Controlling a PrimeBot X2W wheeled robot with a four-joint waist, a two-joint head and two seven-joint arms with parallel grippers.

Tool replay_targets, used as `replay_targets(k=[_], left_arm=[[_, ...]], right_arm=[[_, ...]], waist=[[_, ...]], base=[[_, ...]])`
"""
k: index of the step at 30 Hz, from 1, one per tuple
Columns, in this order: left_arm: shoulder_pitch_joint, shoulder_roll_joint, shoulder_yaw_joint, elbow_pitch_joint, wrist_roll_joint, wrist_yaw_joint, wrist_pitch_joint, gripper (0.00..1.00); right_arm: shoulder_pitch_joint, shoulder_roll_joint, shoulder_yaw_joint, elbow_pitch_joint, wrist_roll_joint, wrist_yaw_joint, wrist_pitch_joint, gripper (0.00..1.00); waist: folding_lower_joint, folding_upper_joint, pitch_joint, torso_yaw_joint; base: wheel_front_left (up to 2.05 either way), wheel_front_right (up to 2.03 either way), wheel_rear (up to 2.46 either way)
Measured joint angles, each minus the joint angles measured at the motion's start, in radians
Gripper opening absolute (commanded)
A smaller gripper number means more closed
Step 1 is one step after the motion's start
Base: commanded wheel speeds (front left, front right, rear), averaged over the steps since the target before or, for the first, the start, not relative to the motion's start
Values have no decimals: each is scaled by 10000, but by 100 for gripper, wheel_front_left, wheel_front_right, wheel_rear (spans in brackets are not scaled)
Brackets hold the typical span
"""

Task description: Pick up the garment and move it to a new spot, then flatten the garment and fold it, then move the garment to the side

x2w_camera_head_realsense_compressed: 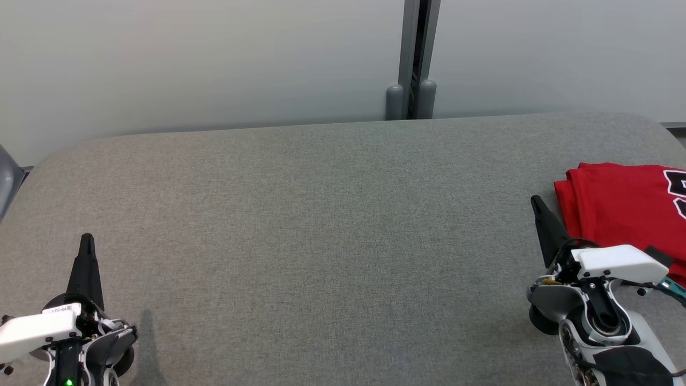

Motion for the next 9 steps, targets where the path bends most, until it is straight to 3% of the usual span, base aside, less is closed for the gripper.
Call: replay_targets(k=[9], left_arm=[[0,-2,6,0,10,0,2,0]], right_arm=[[0,0,0,0,0,0,-2,0]], waist=[[0,1,0,0]], base=[[0,0,0]])
